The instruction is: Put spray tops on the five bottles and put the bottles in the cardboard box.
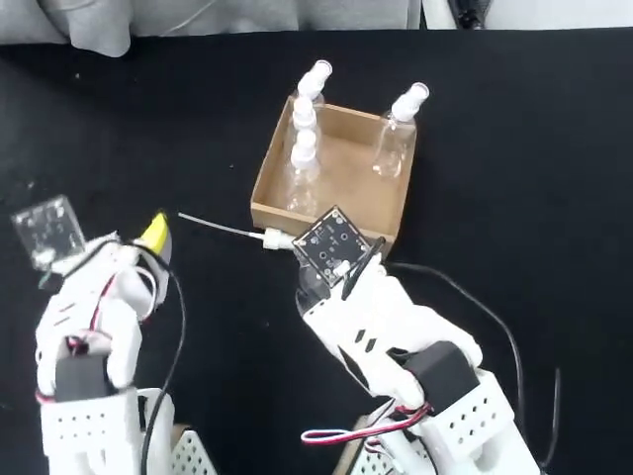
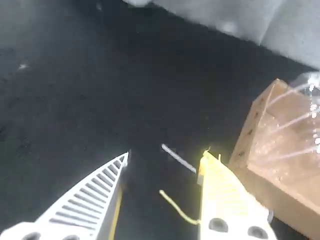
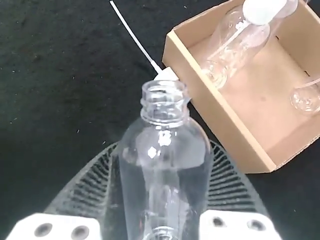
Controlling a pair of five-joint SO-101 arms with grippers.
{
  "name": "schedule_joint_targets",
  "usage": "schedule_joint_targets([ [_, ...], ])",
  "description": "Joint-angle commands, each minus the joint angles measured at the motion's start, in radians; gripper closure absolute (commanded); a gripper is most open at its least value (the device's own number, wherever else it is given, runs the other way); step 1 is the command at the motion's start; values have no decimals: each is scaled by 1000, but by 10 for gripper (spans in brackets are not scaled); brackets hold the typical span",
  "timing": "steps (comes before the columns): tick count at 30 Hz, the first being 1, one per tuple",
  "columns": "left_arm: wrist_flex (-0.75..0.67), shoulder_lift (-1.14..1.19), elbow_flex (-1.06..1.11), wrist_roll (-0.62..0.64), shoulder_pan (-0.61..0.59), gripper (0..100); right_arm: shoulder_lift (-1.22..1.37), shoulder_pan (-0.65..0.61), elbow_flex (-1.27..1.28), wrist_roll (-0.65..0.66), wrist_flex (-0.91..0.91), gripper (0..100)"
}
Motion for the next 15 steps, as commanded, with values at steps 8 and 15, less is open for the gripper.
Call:
schedule_joint_targets([
  [8, -6, 422, -289, 37, 116, 791, -22, 23, -2, 9, -26, 861],
  [15, -8, 605, -374, 38, 183, 791, -22, 23, -2, 9, -25, 861],
])
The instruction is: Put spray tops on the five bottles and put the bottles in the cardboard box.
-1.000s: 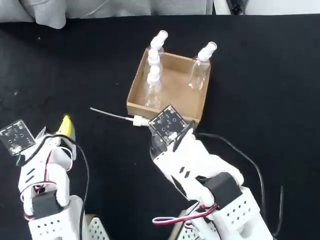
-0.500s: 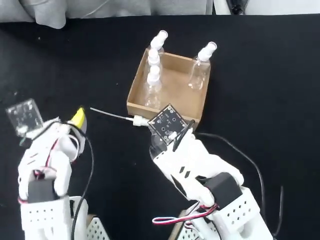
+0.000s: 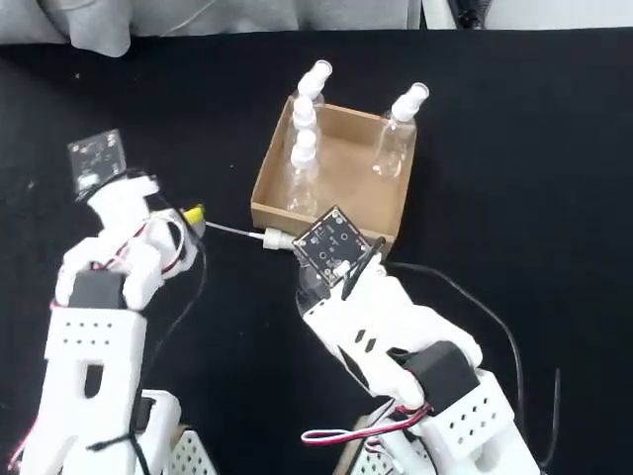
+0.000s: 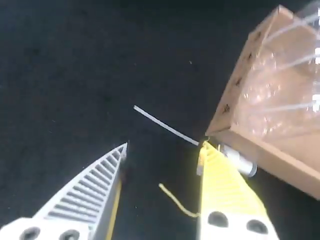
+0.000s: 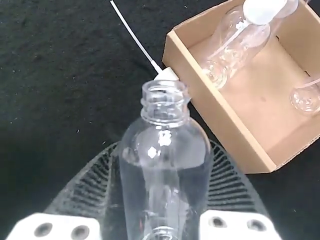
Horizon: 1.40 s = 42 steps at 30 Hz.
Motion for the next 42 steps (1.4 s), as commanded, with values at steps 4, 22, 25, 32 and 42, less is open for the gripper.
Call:
schedule_joint_targets([
  [4, -38, 183, -139, 41, 59, 791, -22, 23, -2, 9, -25, 861],
  [22, -333, 512, -147, 57, 59, 791, -22, 23, -2, 9, -23, 861],
  [25, -353, 546, -147, 8, 64, 791, -22, 23, -2, 9, -23, 861],
  [32, -345, 600, -139, -46, 96, 791, -22, 26, -2, 9, -21, 861],
  [42, -350, 654, -147, -40, 87, 791, -22, 26, -2, 9, -21, 861],
])
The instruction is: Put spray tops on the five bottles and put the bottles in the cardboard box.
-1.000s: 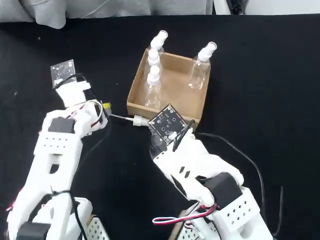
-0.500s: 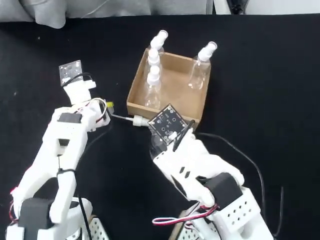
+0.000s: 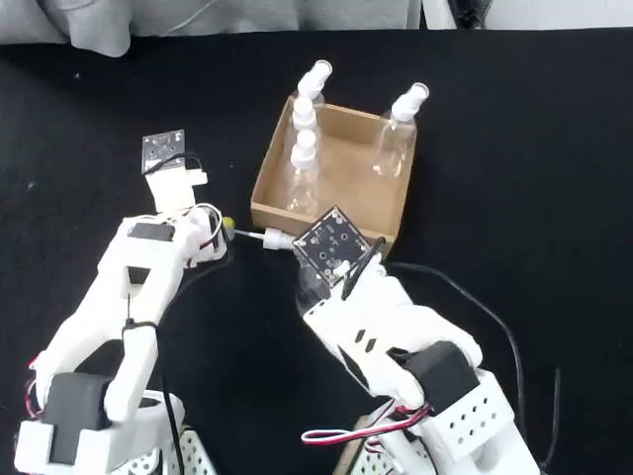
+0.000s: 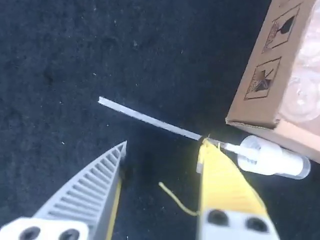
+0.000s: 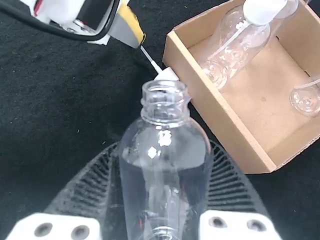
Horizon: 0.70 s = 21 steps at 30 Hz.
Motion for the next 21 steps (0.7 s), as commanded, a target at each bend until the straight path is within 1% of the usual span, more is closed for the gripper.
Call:
schedule_joint_targets([
  [1, -25, 12, -70, -2, 1, 791, -22, 26, -2, 9, -21, 861],
  [4, -25, 17, -88, 12, 5, 791, -22, 26, -2, 9, -21, 861],
  [7, -26, 17, -99, 86, 7, 788, -22, 26, -2, 9, -21, 861],
  [11, -29, 17, -119, 141, 10, 787, -22, 26, -1, 9, -21, 861],
  [13, -74, 18, -107, 163, 12, 788, -22, 26, -1, 9, -21, 861],
  [18, -149, 107, -87, 167, 13, 791, -22, 25, -1, 9, -21, 861],
  [21, -112, 169, -134, 167, 21, 791, -22, 25, 7, 9, -26, 861],
])
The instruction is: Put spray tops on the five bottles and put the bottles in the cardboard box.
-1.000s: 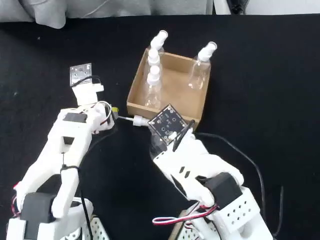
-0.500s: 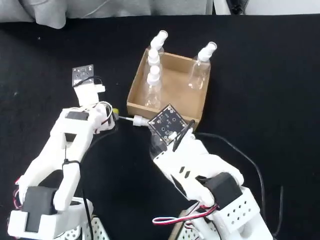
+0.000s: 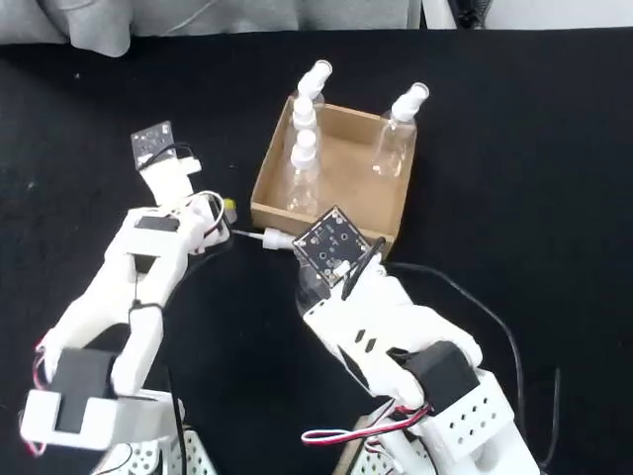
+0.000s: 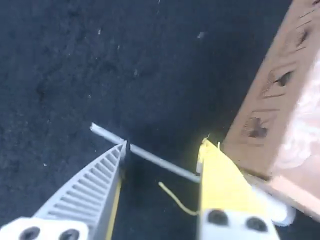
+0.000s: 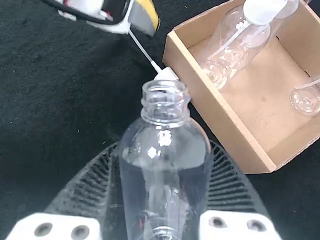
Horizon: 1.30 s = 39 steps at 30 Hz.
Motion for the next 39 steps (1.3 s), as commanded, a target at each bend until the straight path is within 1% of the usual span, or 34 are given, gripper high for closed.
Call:
schedule_joint_targets([
  [1, 41, 61, -99, 9, 21, 791, -22, 25, 10, 9, -26, 861],
  [6, 204, 97, -177, 6, 21, 789, -22, 23, 13, 9, -34, 861],
  [8, 262, 97, -186, -28, 21, 791, -22, 23, 13, 9, -34, 861],
  [11, 321, 95, -186, -58, 21, 791, -22, 23, 13, 9, -34, 861],
  [14, 373, 95, -196, -61, 18, 791, -22, 23, 13, 9, -34, 861],
  [21, 620, 95, -298, -63, 18, 791, -22, 25, 13, 9, -34, 861],
  [23, 660, 95, -311, -63, 15, 791, -22, 25, 13, 9, -34, 861],
  [30, 733, 95, -317, -58, 8, 791, -22, 26, 13, 9, -34, 861],
  [34, 758, 94, -323, -55, -44, 787, -22, 28, 13, 9, -34, 861],
  [39, 888, 97, -372, -63, -151, 786, -22, 28, 13, 9, -34, 861],
])
